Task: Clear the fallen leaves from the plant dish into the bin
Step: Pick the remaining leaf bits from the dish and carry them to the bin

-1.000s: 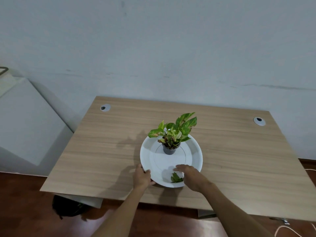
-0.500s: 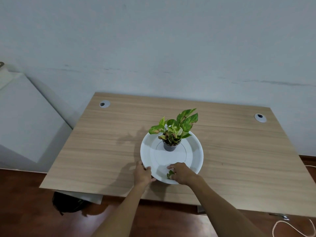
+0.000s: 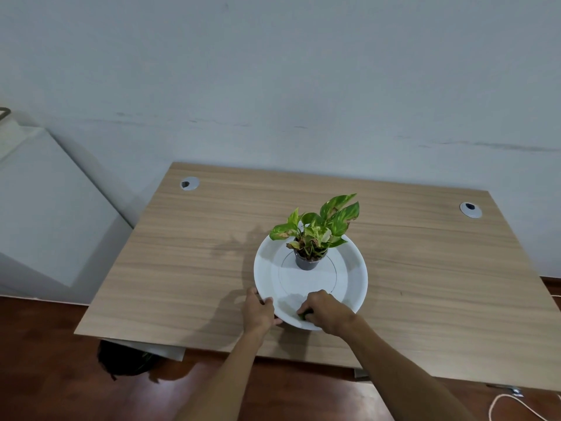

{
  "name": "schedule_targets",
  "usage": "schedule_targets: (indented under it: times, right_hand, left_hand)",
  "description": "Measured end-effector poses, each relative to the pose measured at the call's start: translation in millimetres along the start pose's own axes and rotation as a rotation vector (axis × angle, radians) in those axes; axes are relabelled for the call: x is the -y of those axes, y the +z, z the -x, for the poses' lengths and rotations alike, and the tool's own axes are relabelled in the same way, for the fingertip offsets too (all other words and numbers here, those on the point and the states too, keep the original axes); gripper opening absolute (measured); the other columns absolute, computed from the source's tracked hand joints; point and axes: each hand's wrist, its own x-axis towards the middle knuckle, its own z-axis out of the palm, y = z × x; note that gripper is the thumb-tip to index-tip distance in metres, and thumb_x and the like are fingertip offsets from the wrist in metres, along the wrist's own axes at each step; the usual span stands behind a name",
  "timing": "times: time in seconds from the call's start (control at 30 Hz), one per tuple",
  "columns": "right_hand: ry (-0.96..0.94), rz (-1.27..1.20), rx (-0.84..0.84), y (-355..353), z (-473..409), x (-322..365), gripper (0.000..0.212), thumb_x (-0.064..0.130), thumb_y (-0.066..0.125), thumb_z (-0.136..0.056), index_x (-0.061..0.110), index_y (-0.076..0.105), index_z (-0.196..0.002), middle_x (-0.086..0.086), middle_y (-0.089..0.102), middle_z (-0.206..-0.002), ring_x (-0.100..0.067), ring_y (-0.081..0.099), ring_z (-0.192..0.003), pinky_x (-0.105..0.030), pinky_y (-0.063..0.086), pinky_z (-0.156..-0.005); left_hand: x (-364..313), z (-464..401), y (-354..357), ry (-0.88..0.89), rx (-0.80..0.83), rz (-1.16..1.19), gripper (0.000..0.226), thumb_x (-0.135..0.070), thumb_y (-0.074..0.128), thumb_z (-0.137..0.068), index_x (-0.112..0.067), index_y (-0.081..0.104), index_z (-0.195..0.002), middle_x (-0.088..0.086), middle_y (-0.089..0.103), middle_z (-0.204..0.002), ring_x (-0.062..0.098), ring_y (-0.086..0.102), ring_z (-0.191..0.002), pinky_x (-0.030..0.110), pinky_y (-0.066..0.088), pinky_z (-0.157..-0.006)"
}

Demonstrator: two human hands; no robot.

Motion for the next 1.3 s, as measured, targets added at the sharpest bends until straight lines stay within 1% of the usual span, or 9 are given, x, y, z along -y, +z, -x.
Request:
schedule_targets:
  times: [0.2, 0.37, 0.57, 0.63, 0.73, 0.87, 1.0, 1.1, 1.3]
  right_hand:
    - [0.057, -0.05, -0.01, -1.3, -2.2, 2.1, 0.024, 0.004, 0.061, -0.084, 0.011, 0.08, -0.096, -0.003, 0.079, -0.097, -0.019, 0.072, -0.09, -0.03, 0.059, -0.086]
    - [0.259, -0.35, -0.177, -0.2, 5.3, -5.9, 0.015, 0.007, 0.071, -0.076, 0.015, 0.083, -0.082, 0.002, 0.079, -0.082, -0.006, 0.07, -0.076, -0.009, 0.051, -0.065]
    - [0.308, -0.586, -0.296, -4.7, 19.8, -6.7, 0.009, 0.008, 0.077, -0.079, 0.013, 0.083, -0.084, -0.001, 0.078, -0.079, -0.012, 0.072, -0.075, -0.013, 0.055, -0.065]
    - [0.302, -0.644, -0.338, -13.6, 21.0, -1.1, 0.008, 0.007, 0.078, -0.079, 0.011, 0.083, -0.084, 0.001, 0.077, -0.076, -0.013, 0.072, -0.073, -0.011, 0.054, -0.063]
    - [0.279, -0.831, -0.402, -31.5, 21.0, 14.0, 0.008, 0.001, 0.078, -0.08, 0.003, 0.081, -0.087, -0.012, 0.078, -0.085, -0.028, 0.076, -0.082, -0.029, 0.063, -0.077]
    - [0.193, -0.945, -0.428, -53.3, 16.2, 44.0, 0.012, -0.001, 0.077, -0.081, -0.004, 0.078, -0.092, -0.019, 0.076, -0.086, -0.022, 0.074, -0.073, -0.031, 0.063, -0.076]
    - [0.067, -0.906, -0.373, -71.2, 8.4, 76.4, 0.011, -0.002, 0.075, -0.082, -0.004, 0.078, -0.092, -0.005, 0.072, -0.07, -0.008, 0.068, -0.061, -0.02, 0.06, -0.066]
    - [-0.049, -0.742, -0.312, -79.7, 6.5, 95.8, 0.015, 0.0, 0.072, -0.082, 0.011, 0.081, -0.085, 0.011, 0.073, -0.066, 0.0, 0.068, -0.063, -0.017, 0.058, -0.068]
    - [-0.121, -0.445, -0.276, -81.3, 8.4, 109.3, 0.024, 0.004, 0.066, -0.081, 0.015, 0.081, -0.097, -0.002, 0.079, -0.089, 0.001, 0.066, -0.072, -0.011, 0.051, -0.067]
  left_hand:
    - [0.0, -1.5, -0.4, -0.023, 0.007, 0.003, 0.016, -0.003, 0.051, -0.094, -0.011, 0.047, -0.107, 0.013, 0.059, -0.114, 0.033, 0.066, -0.099, 0.035, 0.061, -0.054]
    - [-0.4, -2.0, -2.7, -0.056, 0.031, 0.031, 0.017, -0.004, 0.053, -0.094, -0.01, 0.047, -0.11, 0.014, 0.059, -0.114, 0.035, 0.066, -0.101, 0.034, 0.061, -0.054]
    - [-13.6, -0.4, -19.1, -0.201, 0.164, 0.091, 0.021, -0.01, 0.057, -0.094, -0.007, 0.048, -0.113, 0.016, 0.059, -0.118, 0.035, 0.065, -0.103, 0.04, 0.06, -0.075]
    - [-20.7, -1.3, -31.0, -0.203, 0.222, 0.027, 0.023, -0.016, 0.058, -0.095, -0.005, 0.052, -0.114, 0.016, 0.065, -0.108, 0.03, 0.068, -0.087, 0.034, 0.061, -0.066]
    - [-26.7, -7.0, -48.3, -0.093, 0.121, -0.1, 0.025, -0.02, 0.057, -0.095, -0.002, 0.058, -0.111, 0.011, 0.062, -0.074, 0.019, 0.054, -0.053, 0.028, 0.049, -0.046]
    - [-36.8, -9.7, -52.1, 0.04, -0.108, 0.0, 0.021, -0.022, 0.049, -0.094, -0.005, 0.057, -0.102, 0.01, 0.057, -0.063, 0.021, 0.048, -0.047, 0.029, 0.043, -0.048]
    - [-49.8, 2.1, -32.6, -0.067, 0.203, 0.569, 0.039, -0.035, 0.039, -0.1, -0.004, 0.062, -0.108, 0.014, 0.067, -0.092, 0.026, 0.064, -0.082, 0.033, 0.051, -0.072]
    - [-53.2, 8.7, -17.5, -0.15, 0.38, 0.828, 0.052, -0.044, 0.03, -0.101, -0.006, 0.063, -0.118, 0.014, 0.068, -0.112, 0.025, 0.062, -0.107, 0.036, 0.048, -0.092]
    - [-50.8, 18.1, 1.0, -0.221, 0.488, 1.062, 0.049, -0.032, 0.03, -0.102, -0.002, 0.06, -0.126, 0.019, 0.064, -0.127, 0.029, 0.058, -0.122, 0.038, 0.045, -0.099]
